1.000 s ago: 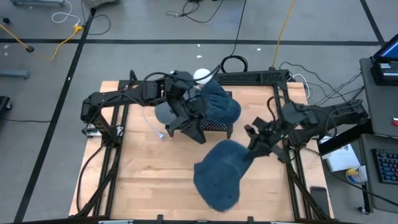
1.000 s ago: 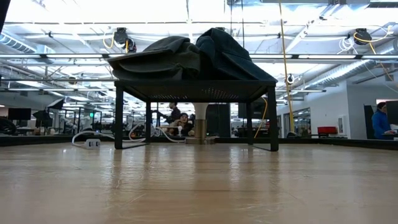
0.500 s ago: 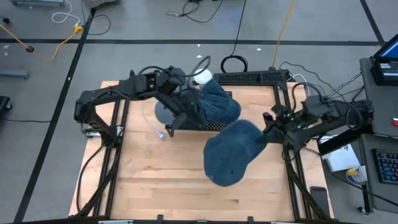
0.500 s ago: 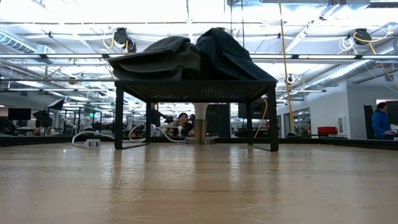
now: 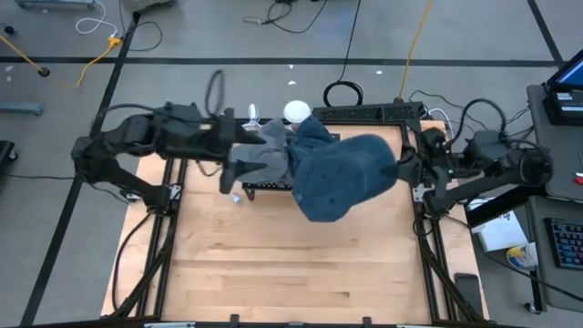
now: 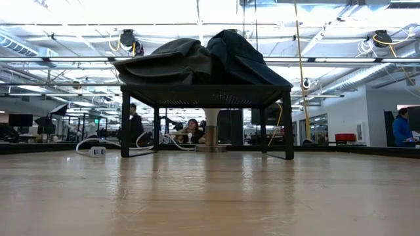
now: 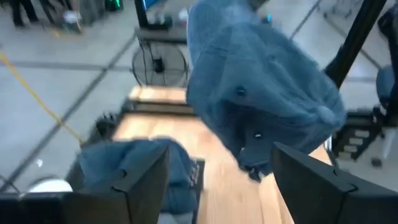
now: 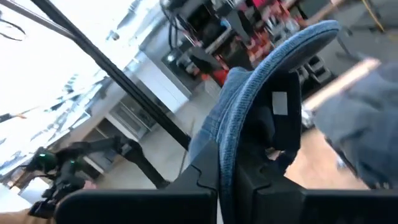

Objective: Pick & Place hat
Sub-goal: Stack the blue cap on the blue caps on the shelf

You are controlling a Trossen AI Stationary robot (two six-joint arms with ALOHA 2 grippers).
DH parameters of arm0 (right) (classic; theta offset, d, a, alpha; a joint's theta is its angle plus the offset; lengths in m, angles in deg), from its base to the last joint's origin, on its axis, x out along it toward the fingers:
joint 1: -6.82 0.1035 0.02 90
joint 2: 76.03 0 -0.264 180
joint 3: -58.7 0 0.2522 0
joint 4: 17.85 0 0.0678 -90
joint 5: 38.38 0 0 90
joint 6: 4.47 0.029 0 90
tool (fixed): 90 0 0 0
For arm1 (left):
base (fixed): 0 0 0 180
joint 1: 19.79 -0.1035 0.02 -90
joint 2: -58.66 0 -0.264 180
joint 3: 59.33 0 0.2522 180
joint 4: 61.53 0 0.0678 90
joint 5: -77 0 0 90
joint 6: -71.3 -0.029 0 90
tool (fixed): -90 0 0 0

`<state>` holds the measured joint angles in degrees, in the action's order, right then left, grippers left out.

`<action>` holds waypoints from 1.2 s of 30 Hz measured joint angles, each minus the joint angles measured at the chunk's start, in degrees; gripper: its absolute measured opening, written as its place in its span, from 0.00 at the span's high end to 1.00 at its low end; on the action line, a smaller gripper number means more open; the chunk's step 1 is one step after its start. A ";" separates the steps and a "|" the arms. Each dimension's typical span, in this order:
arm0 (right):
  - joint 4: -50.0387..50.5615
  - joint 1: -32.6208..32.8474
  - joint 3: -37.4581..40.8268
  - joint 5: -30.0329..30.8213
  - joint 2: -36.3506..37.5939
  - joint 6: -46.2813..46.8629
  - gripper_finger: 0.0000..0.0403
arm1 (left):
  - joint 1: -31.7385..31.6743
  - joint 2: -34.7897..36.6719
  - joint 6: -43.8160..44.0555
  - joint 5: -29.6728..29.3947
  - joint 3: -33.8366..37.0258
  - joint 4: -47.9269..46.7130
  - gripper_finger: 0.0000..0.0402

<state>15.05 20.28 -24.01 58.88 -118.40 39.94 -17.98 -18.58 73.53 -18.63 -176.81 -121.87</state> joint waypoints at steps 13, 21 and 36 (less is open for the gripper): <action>-10.16 -3.71 0.00 1.95 -1.32 -13.73 0.99 | 1.48 3.04 8.02 4.11 0.00 13.29 0.34; -18.38 -5.35 0.00 1.71 -3.39 -22.28 0.99 | 1.48 1.58 14.54 1.10 -0.02 15.51 0.41; -22.33 -6.01 0.00 1.49 -6.71 -27.15 0.99 | 1.26 -2.67 16.93 0.23 0.03 20.07 0.46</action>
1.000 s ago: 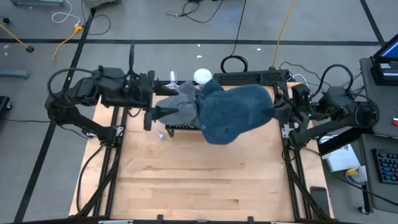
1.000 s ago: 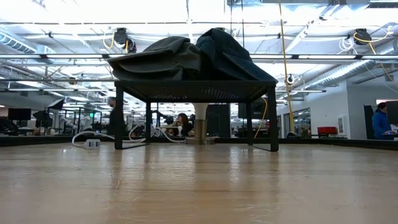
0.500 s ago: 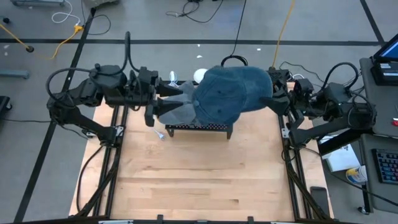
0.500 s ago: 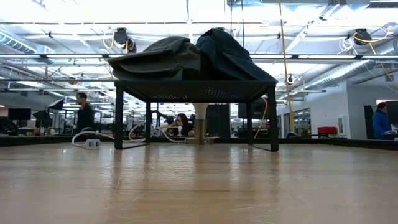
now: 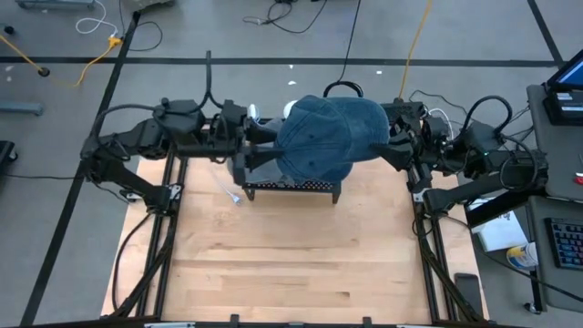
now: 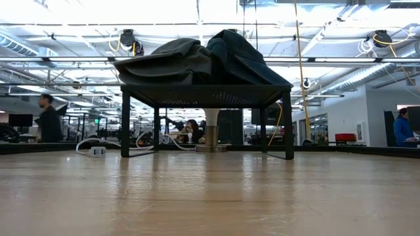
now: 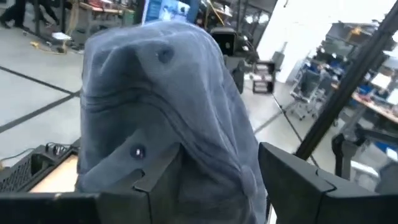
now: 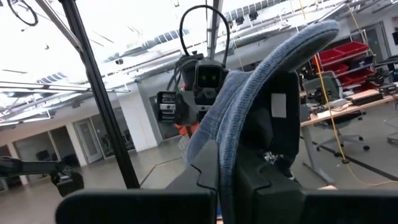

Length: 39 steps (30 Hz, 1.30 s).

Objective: Pick & Place hat
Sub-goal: Stack the blue cap on the blue caps on the shelf

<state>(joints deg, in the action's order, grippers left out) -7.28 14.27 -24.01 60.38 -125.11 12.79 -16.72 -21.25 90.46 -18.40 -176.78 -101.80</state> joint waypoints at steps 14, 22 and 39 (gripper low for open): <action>-0.05 0.00 0.00 0.07 0.63 -1.90 0.99 | -0.31 -1.32 14.47 -0.58 -0.01 0.39 0.62; 1.66 0.00 0.00 0.15 0.81 -3.45 0.92 | -0.55 -1.37 13.88 4.30 -0.01 5.54 0.97; 16.35 0.02 0.00 -21.93 4.32 10.92 0.77 | -5.96 -0.01 19.70 16.64 -0.01 17.67 0.99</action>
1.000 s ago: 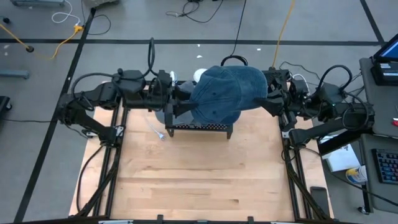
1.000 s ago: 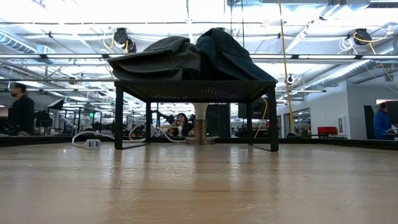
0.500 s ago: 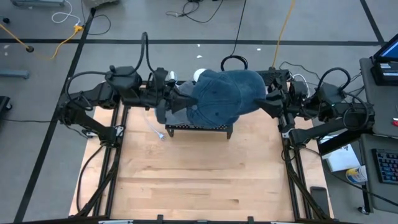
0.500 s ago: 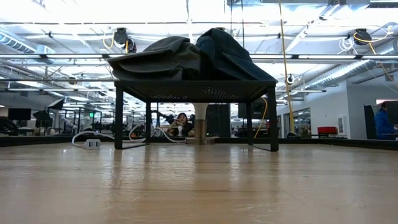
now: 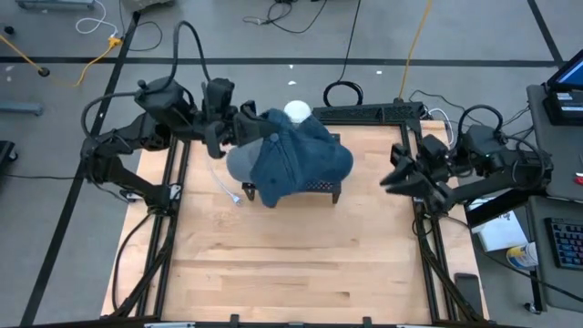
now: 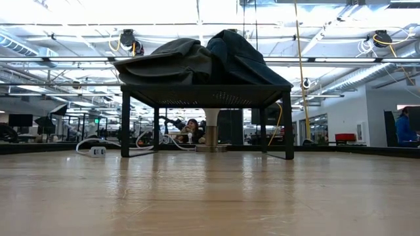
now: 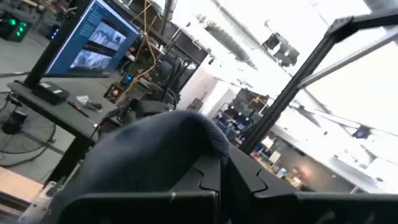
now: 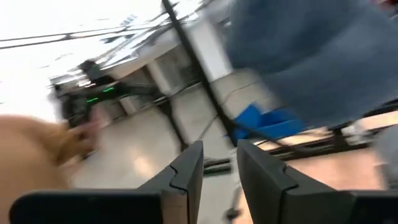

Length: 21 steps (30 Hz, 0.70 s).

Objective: Pick & Place hat
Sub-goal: Stack the blue cap on the blue caps on the shelf

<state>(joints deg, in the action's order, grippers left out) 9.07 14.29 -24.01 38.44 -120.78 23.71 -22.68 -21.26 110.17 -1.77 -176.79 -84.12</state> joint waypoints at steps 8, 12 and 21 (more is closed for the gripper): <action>-1.53 0.13 0.00 -11.21 1.06 4.35 0.76 | -4.28 0.33 3.81 2.12 0.00 -0.09 0.99; -2.65 0.11 -0.02 -11.31 1.91 5.87 0.76 | -6.72 0.36 7.09 5.05 0.00 -0.07 1.00; -5.67 0.11 -0.02 -11.40 3.43 6.17 0.76 | -13.64 -5.58 15.01 14.45 0.00 1.18 1.00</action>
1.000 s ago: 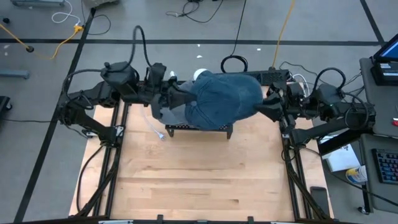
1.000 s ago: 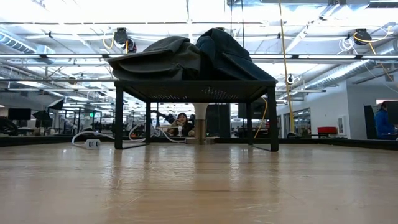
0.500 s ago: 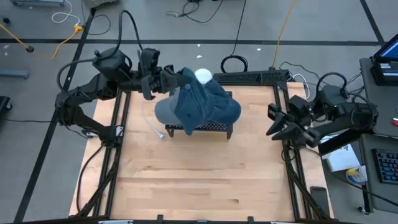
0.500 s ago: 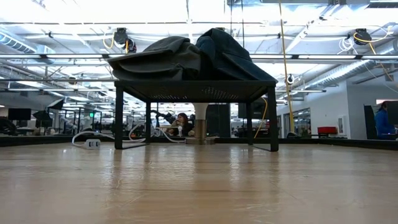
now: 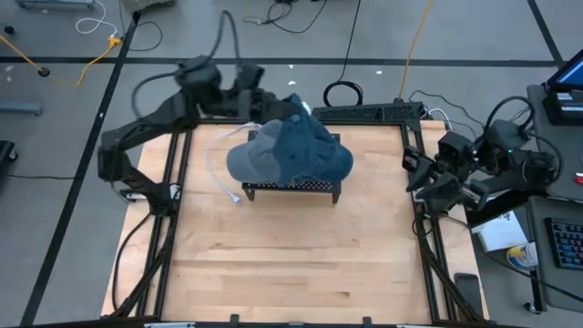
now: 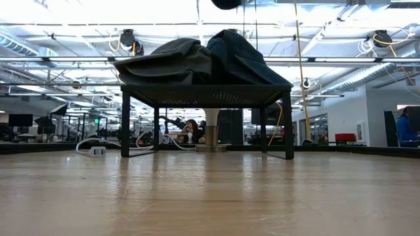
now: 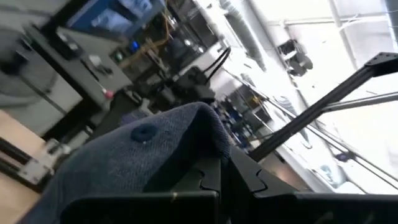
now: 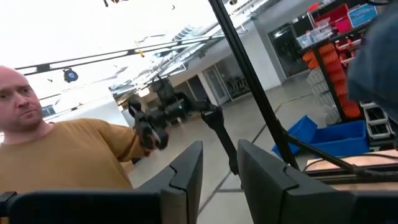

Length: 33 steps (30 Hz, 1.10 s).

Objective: Pick & Place hat
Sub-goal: Stack the blue cap on the blue caps on the shelf

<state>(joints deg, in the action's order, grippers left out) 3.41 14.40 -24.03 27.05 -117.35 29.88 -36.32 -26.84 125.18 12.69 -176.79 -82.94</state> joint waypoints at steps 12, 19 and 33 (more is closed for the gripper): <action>0.03 0.00 0.00 -1.22 0.84 -1.01 0.76 | -4.94 -13.68 12.96 12.90 0.00 20.40 1.00; 0.03 0.00 0.00 -1.25 0.84 -3.70 0.76 | -6.57 -19.55 14.75 15.80 0.00 21.71 1.00; 0.06 0.00 0.00 -1.27 0.84 -5.15 0.76 | -9.25 -25.46 17.00 17.01 0.00 13.19 1.00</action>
<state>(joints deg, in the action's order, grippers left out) 3.46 14.40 -24.03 25.78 -116.52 24.73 -45.57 -52.30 142.17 29.69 -176.79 -69.76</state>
